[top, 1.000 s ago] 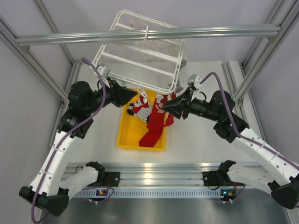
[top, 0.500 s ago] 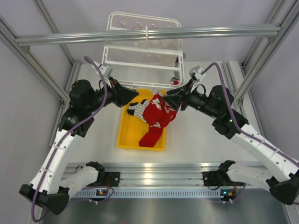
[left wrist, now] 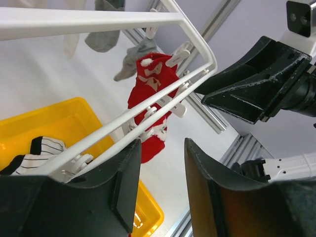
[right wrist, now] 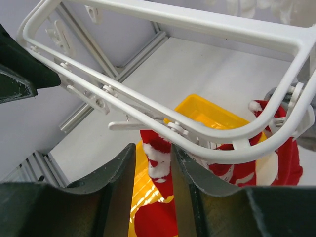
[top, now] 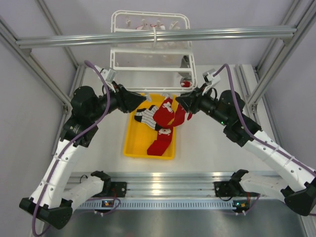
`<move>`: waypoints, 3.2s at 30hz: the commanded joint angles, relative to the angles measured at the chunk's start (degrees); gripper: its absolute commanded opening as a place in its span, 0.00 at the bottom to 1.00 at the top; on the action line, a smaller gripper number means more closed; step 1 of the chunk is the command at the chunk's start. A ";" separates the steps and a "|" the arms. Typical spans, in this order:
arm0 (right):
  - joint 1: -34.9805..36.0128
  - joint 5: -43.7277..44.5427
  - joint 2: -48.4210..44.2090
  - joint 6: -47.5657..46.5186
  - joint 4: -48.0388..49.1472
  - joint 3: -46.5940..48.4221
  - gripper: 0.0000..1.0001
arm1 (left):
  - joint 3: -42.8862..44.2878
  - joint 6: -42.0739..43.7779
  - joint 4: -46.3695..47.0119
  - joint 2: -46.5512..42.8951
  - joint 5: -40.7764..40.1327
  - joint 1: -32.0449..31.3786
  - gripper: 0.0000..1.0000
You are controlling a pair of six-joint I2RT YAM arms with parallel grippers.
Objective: Clip the socks to the hanger
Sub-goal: Open the clamp at the hanger.
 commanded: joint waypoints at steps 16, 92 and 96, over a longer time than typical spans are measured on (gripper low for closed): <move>0.76 -2.82 -4.66 -4.96 1.23 -0.06 0.31 | -0.02 1.26 3.42 1.13 -6.67 -1.18 0.48; 10.52 6.14 6.76 -61.39 -8.09 13.38 0.08 | 1.91 14.71 -4.06 -2.56 -18.71 -5.93 0.56; 9.64 5.00 6.41 -60.95 -8.09 13.21 0.03 | 1.12 14.44 -0.98 -1.59 -18.97 -6.01 0.57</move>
